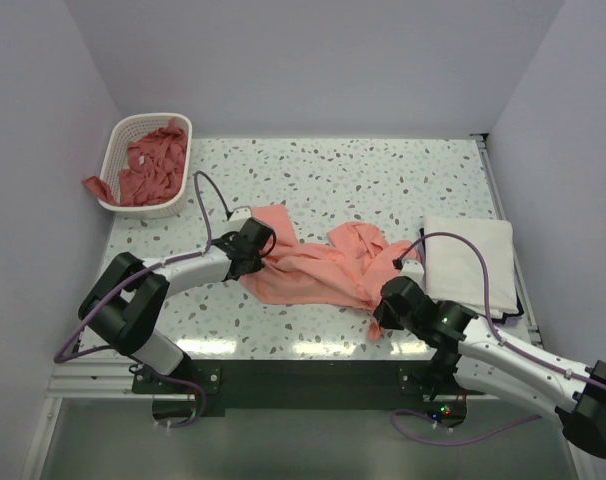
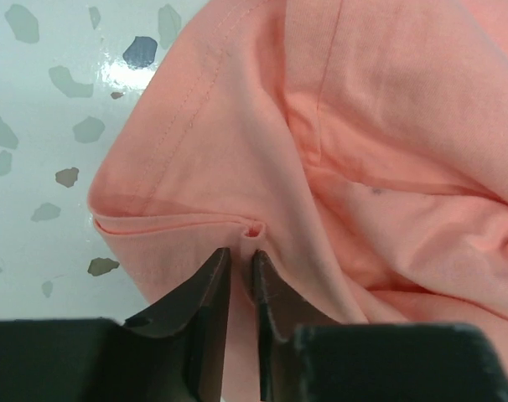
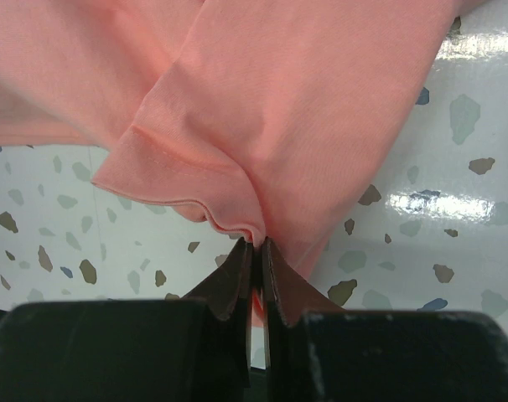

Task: Fold and stack the t-shirts
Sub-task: Flatten the tshirt out

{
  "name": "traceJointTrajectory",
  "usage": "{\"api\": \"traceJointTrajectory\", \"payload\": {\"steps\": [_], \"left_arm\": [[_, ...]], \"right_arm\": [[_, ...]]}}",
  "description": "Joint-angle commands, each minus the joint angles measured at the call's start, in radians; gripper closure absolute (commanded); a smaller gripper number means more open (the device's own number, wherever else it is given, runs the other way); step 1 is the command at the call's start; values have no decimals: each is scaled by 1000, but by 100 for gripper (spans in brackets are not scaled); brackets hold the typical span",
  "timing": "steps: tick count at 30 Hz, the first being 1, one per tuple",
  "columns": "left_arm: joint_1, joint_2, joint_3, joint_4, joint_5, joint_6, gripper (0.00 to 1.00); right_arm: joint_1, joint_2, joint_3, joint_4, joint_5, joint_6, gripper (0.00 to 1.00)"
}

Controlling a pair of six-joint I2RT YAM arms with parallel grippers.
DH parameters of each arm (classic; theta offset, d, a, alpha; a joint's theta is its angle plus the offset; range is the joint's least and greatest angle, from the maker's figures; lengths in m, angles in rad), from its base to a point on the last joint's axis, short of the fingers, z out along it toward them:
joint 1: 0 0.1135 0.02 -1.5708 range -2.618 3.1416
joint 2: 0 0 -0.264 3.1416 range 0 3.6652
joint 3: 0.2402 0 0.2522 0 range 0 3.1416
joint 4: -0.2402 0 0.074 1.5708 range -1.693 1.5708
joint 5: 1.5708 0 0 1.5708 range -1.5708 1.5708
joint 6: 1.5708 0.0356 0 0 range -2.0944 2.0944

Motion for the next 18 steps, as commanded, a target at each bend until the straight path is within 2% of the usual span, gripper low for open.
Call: {"api": "traceJointTrajectory", "payload": {"steps": [1,2,6,16,18], "left_arm": [[-4,-37,28,-23,-51,-16,80],[-4,-46,25,-26,-53,-19,86],[-4,-115,13,-60,-64,-33,97],[-3,-366,-81,-220,-106,-129,100],[-3,-446,-139,-250,-116,-186,100]], "right_arm": [[0,-13,-6,9,15,23,98],[0,-16,-6,7,15,21,98],[0,-22,-2,-2,15,23,98],[0,-39,-8,-14,10,36,97],[0,-45,-5,-30,15,47,90]]}}
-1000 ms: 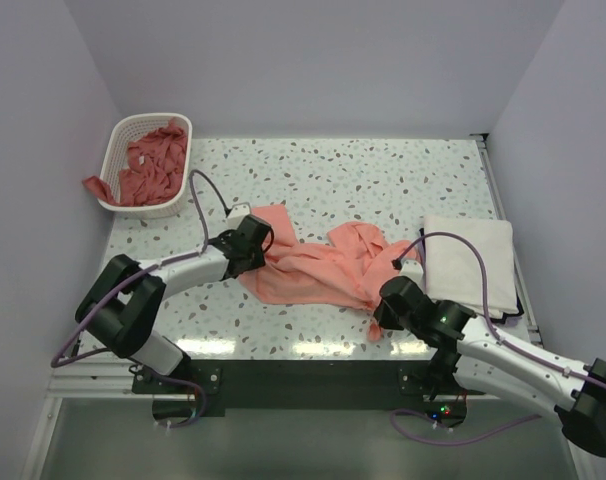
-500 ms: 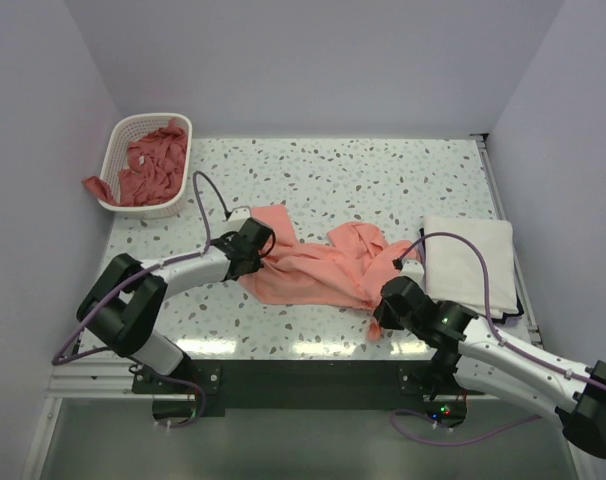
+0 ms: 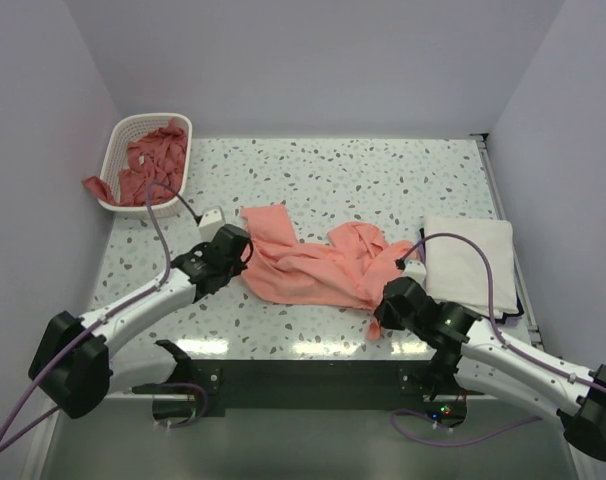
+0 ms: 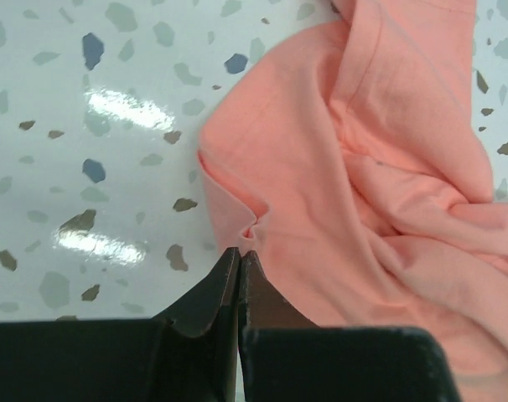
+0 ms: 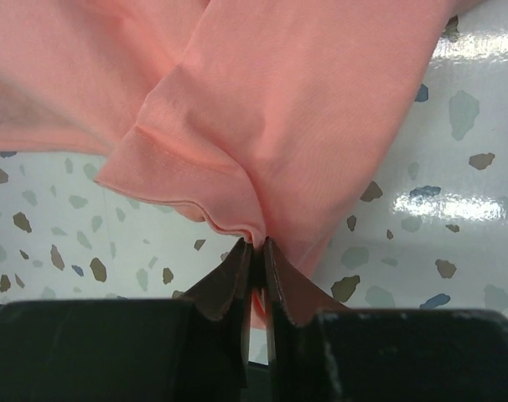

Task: Fold and stack the t-shirts
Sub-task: Flatten the tshirt out

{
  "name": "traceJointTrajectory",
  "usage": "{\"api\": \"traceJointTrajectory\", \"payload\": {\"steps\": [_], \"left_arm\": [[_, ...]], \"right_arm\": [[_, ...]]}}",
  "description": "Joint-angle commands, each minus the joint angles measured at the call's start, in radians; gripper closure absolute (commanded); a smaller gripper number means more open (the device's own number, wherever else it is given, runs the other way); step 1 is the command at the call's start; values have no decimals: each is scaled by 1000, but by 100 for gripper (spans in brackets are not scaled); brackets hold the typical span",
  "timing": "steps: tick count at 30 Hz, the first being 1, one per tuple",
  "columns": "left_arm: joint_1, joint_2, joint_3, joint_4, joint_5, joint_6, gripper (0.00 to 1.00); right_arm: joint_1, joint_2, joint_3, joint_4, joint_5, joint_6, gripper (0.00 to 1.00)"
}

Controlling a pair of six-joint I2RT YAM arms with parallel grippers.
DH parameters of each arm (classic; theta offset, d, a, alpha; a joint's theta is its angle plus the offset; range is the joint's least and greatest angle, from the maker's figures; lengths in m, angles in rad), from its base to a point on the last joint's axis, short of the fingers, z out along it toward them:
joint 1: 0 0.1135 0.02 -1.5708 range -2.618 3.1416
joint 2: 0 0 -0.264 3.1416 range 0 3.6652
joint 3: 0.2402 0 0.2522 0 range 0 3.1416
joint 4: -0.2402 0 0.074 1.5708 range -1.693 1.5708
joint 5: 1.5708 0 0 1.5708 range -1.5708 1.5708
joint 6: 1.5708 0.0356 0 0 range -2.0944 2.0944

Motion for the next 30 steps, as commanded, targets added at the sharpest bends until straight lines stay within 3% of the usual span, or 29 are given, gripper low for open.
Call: {"api": "traceJointTrajectory", "payload": {"steps": [1,6,10,20,26,30], "left_arm": [[-1,-118,-88,-106,-67,-119,100],[33,-326,-229,-180,-66,-204,100],[68,-400,-277,-177,-29,-205,100],[85,-397,-258,-152,-1,-184,100],[115,-400,-263,-115,43,-150,100],[128,-406,-260,-109,52,-133,100]], "right_arm": [[0,-32,-5,-25,16,36,88],[-2,-130,8,-126,57,80,68],[0,-175,0,-125,73,68,57],[11,178,142,70,51,-125,49],[34,347,242,121,103,-163,47],[72,449,297,121,152,-150,40]]}}
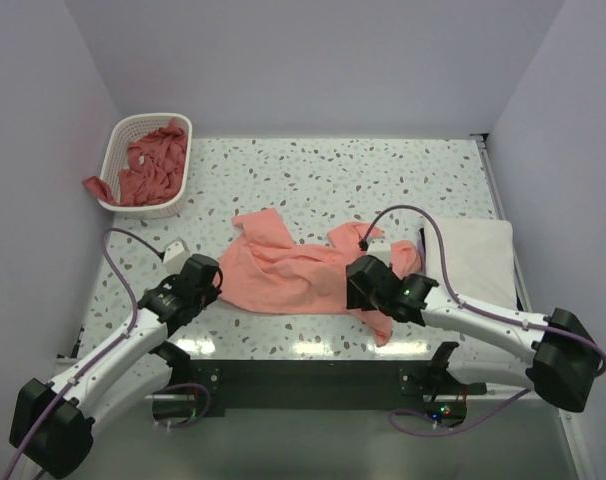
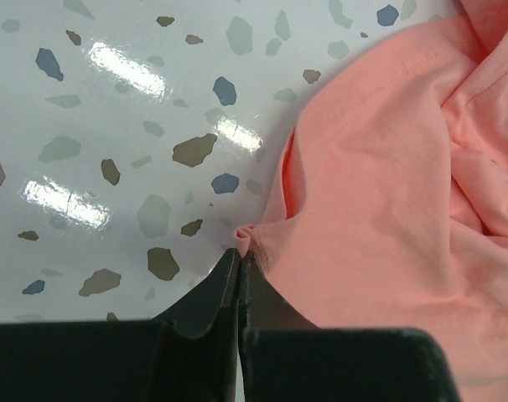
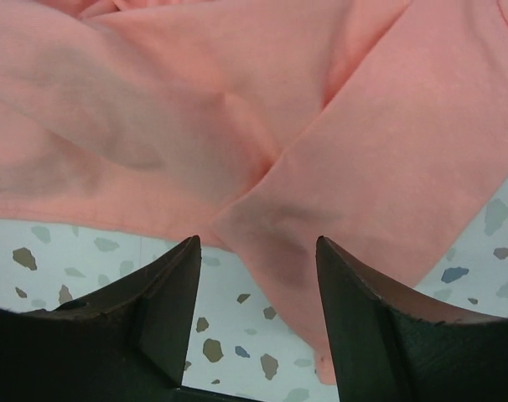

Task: Fold and stack the t-shirts
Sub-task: Flatten the tshirt out

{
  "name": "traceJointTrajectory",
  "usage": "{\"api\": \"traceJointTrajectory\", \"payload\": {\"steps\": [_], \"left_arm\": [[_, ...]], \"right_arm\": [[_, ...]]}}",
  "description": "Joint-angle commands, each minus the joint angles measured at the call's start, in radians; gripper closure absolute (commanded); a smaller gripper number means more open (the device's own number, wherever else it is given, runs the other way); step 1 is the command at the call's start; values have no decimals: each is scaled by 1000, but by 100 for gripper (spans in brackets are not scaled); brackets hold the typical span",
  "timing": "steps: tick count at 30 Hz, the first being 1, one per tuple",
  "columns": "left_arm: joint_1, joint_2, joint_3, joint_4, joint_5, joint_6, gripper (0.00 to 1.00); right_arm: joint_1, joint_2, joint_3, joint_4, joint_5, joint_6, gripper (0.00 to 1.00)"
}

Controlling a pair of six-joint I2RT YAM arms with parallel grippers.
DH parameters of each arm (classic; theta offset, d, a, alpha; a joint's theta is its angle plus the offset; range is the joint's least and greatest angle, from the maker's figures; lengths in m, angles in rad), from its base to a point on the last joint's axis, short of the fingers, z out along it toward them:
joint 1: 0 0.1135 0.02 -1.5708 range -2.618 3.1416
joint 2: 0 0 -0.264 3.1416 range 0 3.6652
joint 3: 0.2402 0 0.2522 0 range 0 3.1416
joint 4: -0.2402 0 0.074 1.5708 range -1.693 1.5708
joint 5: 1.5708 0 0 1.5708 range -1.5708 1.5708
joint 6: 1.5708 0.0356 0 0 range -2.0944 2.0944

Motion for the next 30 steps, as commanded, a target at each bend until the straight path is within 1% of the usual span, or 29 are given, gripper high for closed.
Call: {"api": "traceJointTrajectory", "payload": {"steps": [1,3,7,10,15,18,20,21,22,23,26,27,29,30], "left_arm": [[18,-11,17,53,13,39,100],[22,-9,19,58,18,42,100],[29,-5,19,71,33,56,100],[33,1,16,82,41,63,100],[38,4,20,87,45,70,100],[42,4,24,87,48,76,100],[44,6,28,87,48,76,100],[45,6,28,85,48,77,100],[47,7,30,84,50,79,100],[47,6,30,84,50,79,100],[49,6,33,84,51,79,100],[50,9,33,84,54,77,100],[50,11,37,82,54,76,100],[52,9,42,78,54,76,100]], "right_arm": [[33,76,72,38,88,-9,39],[39,127,96,32,114,8,37],[41,170,105,21,169,36,33],[41,213,114,16,202,43,33],[41,259,131,16,226,57,34],[39,255,117,18,237,66,39],[39,232,100,15,239,76,45],[39,221,96,10,242,80,56],[39,195,85,0,245,85,61],[39,181,77,-5,249,86,70],[36,134,53,-20,252,89,79],[32,124,47,-27,252,91,85],[29,91,33,-45,251,97,90],[27,78,30,-56,245,102,96]]}}
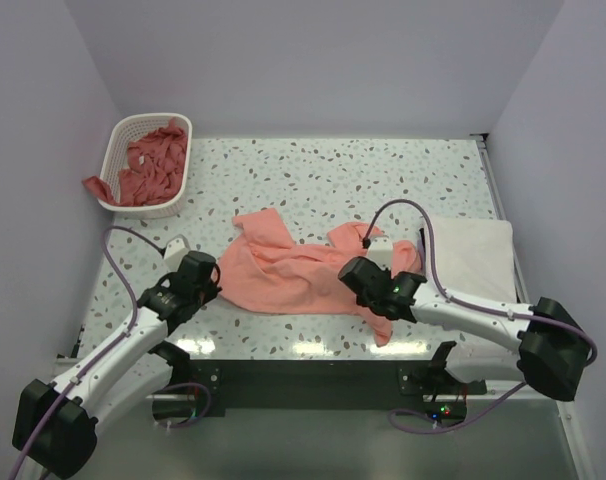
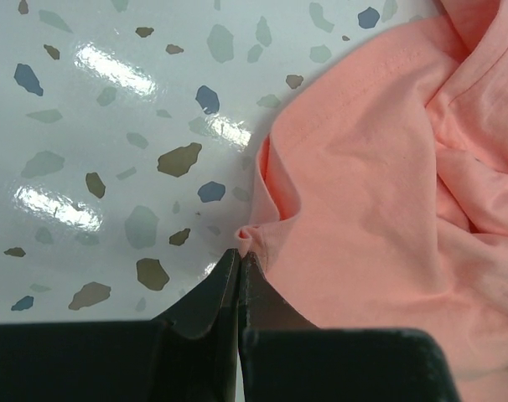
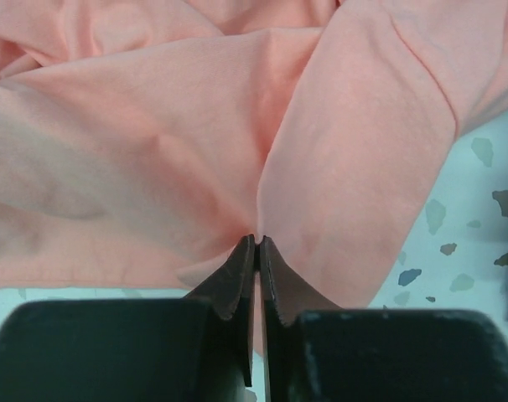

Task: Fold and stack the t-shirts
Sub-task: Flatten the tshirt out

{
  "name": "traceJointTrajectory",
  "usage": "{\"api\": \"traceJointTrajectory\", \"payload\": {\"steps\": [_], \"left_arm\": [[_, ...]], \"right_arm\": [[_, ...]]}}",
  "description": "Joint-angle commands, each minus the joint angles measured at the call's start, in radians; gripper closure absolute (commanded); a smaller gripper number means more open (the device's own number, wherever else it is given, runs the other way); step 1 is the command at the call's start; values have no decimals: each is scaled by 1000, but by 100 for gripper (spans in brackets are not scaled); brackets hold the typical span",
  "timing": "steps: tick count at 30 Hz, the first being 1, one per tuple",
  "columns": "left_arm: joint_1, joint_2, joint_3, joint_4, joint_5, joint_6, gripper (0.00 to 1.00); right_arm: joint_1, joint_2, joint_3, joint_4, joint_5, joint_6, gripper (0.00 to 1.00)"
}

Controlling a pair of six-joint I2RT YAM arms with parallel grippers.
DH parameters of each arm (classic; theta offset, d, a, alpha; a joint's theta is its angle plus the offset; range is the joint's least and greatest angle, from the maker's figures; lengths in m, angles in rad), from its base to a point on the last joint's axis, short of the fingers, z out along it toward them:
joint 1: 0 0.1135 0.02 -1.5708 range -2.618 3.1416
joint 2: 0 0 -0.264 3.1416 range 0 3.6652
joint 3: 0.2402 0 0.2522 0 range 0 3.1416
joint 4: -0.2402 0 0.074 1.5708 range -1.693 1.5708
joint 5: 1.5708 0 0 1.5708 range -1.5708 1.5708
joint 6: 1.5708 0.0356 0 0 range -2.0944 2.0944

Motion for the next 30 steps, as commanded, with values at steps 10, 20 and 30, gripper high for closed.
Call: {"api": "traceJointTrajectory", "payload": {"steps": [10,20,30], "left_arm": [[14,-9,260,-36,-14,33,100],[17,51,778,-97,-77,128,100],[17,63,1116,-92,-80,183,100]], "right_arm": [[-24,-415,155,-291,108,-1,100],[-25,-512,687,-363,280,-249,100],[-24,-493,981,-285,211,-404,100]]}}
